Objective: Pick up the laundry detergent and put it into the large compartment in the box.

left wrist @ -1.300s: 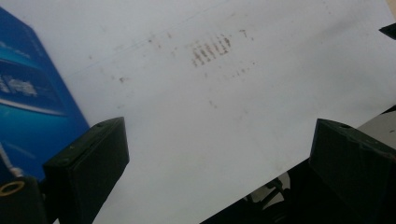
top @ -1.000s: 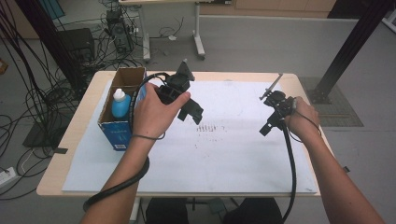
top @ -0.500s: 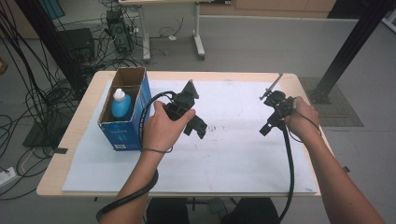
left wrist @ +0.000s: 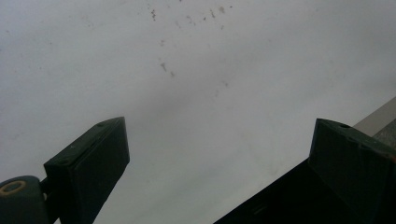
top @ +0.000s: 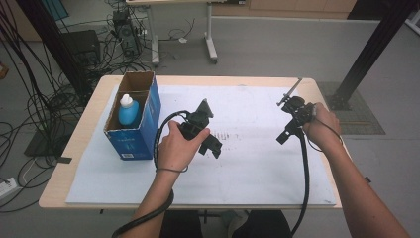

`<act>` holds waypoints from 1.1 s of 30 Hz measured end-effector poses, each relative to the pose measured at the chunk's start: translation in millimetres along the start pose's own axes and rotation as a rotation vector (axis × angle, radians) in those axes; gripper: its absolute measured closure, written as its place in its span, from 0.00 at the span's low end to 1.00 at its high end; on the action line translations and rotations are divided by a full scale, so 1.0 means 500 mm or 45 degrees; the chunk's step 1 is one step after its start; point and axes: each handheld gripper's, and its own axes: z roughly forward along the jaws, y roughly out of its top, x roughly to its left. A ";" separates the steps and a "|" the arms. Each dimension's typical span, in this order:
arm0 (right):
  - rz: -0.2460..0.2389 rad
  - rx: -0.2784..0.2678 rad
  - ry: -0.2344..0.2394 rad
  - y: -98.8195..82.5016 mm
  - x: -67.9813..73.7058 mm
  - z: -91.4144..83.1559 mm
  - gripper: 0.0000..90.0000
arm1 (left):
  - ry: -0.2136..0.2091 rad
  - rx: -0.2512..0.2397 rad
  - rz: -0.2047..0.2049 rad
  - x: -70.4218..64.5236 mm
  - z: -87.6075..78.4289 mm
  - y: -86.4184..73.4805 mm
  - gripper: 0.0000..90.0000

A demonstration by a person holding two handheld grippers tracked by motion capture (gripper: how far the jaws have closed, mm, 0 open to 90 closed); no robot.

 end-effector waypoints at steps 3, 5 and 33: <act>0.001 -0.007 0.003 0.000 0.000 0.000 0.05 | 0.001 0.004 -0.009 0.004 0.005 -0.002 0.06; -0.001 -0.007 0.000 -0.001 0.001 0.001 0.05 | -0.003 0.004 -0.013 0.005 0.007 -0.003 0.06; -0.005 0.001 -0.001 0.001 0.013 0.009 0.05 | -0.022 0.011 -0.036 0.011 0.023 -0.008 0.06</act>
